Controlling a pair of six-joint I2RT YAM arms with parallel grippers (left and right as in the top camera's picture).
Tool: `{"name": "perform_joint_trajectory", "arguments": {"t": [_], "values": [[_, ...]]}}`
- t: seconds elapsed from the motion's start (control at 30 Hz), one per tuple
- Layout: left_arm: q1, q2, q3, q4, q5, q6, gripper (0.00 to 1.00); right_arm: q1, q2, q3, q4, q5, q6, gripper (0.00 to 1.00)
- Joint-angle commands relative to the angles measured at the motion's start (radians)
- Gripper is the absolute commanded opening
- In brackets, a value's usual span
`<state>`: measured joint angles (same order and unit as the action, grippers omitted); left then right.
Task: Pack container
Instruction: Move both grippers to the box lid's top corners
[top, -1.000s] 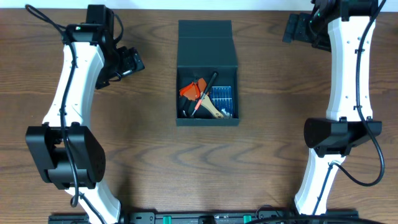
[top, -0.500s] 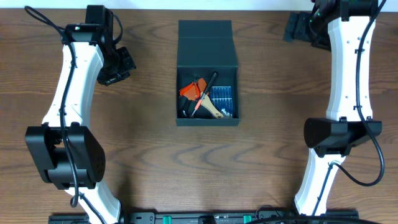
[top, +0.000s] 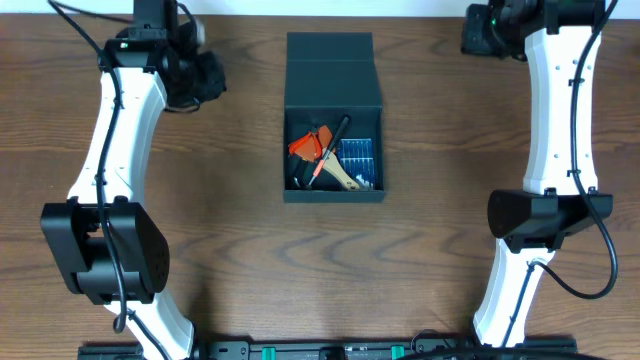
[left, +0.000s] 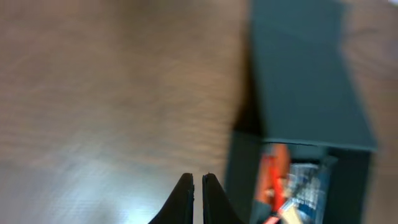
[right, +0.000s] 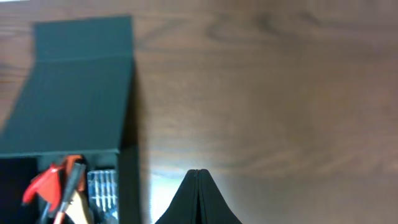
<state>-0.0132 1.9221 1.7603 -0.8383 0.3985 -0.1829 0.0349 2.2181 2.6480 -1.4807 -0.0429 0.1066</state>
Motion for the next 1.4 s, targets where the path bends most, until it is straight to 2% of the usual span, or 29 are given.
{"name": "perform_joint_trajectory", "arguments": {"t": [0.0,0.17,0.3,0.43,0.63,0.9,1.23,1.37], "values": [[0.004,-0.021,0.012,0.052,0.212,0.123,0.06,0.004,0.01,-0.007,0.037,-0.175,-0.134,0.01],[0.013,0.022,0.012,0.14,0.429,0.226,0.06,-0.023,0.042,-0.121,0.104,-0.393,-0.265,0.01],[0.024,0.081,0.012,0.163,0.488,0.232,0.06,-0.047,0.08,-0.249,0.174,-0.478,-0.273,0.01],[0.038,0.175,0.012,0.197,0.666,0.27,0.06,-0.077,0.128,-0.356,0.217,-0.638,-0.338,0.01],[0.077,0.308,0.012,0.286,0.822,0.256,0.06,-0.109,0.205,-0.388,0.19,-0.78,-0.449,0.01],[0.103,0.401,0.012,0.345,0.893,0.204,0.05,-0.111,0.282,-0.388,0.158,-0.87,-0.547,0.01],[0.097,0.471,0.012,0.439,0.893,0.101,0.06,-0.114,0.343,-0.388,0.185,-0.948,-0.549,0.01],[0.089,0.482,0.012,0.449,0.893,0.098,0.06,-0.117,0.37,-0.388,0.194,-1.005,-0.543,0.01]]}}
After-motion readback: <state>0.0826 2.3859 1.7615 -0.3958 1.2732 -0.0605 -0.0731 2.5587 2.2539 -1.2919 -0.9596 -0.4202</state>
